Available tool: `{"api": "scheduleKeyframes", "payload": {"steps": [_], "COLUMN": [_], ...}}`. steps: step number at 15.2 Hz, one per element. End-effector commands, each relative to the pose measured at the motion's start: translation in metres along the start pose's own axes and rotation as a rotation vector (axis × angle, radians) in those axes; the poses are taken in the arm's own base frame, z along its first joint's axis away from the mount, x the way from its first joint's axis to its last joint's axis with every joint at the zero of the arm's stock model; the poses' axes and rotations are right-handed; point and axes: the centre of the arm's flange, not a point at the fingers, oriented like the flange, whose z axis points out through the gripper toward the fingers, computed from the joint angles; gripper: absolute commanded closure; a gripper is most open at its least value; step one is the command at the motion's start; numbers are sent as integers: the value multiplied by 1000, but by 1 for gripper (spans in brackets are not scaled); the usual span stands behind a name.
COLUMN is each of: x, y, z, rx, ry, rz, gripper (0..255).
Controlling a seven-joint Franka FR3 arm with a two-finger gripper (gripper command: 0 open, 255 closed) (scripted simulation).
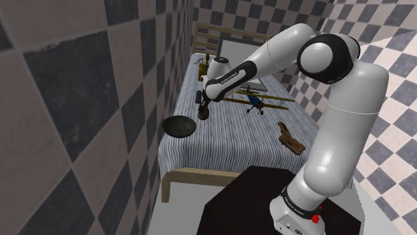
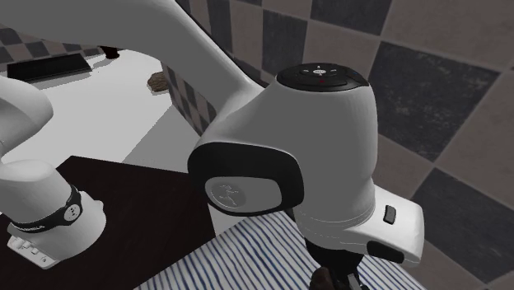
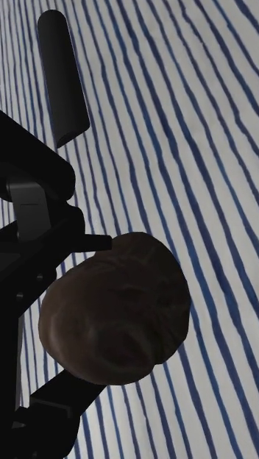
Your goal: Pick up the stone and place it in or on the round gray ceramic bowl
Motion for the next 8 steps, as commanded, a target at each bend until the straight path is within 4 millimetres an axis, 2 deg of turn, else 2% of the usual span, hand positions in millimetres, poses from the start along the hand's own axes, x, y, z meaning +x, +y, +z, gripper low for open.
{"api": "scheduleKeyframes", "payload": {"steps": [1, 2, 8], "x": [0, -1, 5], "y": [0, 0, 6], "z": [1, 1, -30], "rx": [1, 1, 1], "ry": [-2, -2, -2], "rz": [0, 0, 0], "gripper": [255, 255, 255]}}
